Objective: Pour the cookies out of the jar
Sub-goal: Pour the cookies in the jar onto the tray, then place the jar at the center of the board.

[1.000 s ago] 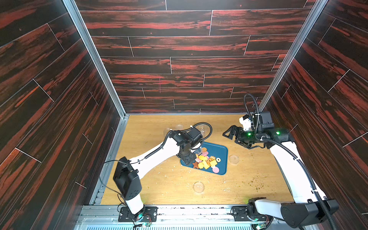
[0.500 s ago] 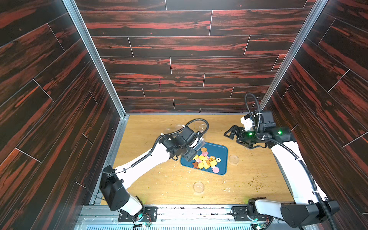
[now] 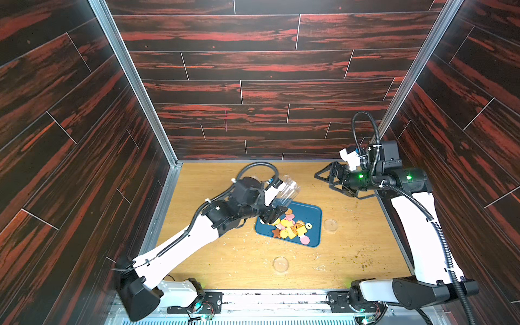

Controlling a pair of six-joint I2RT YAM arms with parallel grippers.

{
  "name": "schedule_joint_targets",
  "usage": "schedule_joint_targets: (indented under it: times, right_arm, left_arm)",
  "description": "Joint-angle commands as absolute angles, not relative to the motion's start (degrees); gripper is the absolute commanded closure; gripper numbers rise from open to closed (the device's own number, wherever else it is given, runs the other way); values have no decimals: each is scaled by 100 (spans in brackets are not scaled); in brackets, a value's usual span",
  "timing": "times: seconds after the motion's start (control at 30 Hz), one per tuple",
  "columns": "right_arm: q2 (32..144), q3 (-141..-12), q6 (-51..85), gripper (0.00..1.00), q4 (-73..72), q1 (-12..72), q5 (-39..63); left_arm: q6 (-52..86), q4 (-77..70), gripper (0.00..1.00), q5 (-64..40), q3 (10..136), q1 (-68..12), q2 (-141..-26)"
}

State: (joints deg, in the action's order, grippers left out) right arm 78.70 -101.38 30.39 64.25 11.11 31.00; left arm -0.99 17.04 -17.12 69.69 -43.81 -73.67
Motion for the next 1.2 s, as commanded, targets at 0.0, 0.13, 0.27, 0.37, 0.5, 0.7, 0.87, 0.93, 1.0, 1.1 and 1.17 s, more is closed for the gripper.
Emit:
schedule_joint_targets:
  times: [0.0, 0.13, 0.27, 0.37, 0.5, 0.7, 0.87, 0.93, 1.0, 1.1, 1.17]
  right_arm:
    - [7819, -9999, 3467, 1, 6271, 1114, 4029]
    - [7796, -10086, 3644, 1, 6160, 1261, 4288]
    - [7836, -10116, 3665, 1, 6312, 1601, 4152]
    - [7930, -10306, 3619, 1, 6494, 1962, 3920]
    - [8139, -10675, 3414, 1, 6851, 2370, 3538]
    - [8337, -10866, 3315, 2, 7025, 2599, 3358]
    - [8581, -11204, 3190, 2, 7393, 2644, 2897]
    - [8663, -11357, 3173, 2, 7514, 2654, 2729]
    - [8761, -11495, 3138, 4, 7641, 2665, 2663]
    - [8841, -11593, 3090, 4, 7766, 2724, 2584]
    - [8867, -11571, 3093, 4, 7780, 2767, 2598]
  left_arm:
    - [28, 930, 57, -2745, 6676, -4333, -7139]
    - [9, 732, 57, -3087, 6439, -4333, -7049]
    - [-92, 884, 57, -3222, 6456, -4333, -7066]
    - [-236, 1075, 57, -3265, 6514, -4333, -7058]
    - [-358, 1227, 57, -3265, 6560, -4333, -7049]
    - [-443, 1337, 57, -3272, 6606, -4329, -7014]
    - [-608, 1514, 57, -3189, 6636, -4333, -6953]
    - [-668, 1573, 57, -3169, 6637, -4324, -6944]
    - [-701, 1596, 57, -3135, 6636, -4316, -6935]
    - [-729, 1594, 57, -3145, 6625, -4290, -6935]
    - [-738, 1597, 57, -3169, 6635, -4280, -6943]
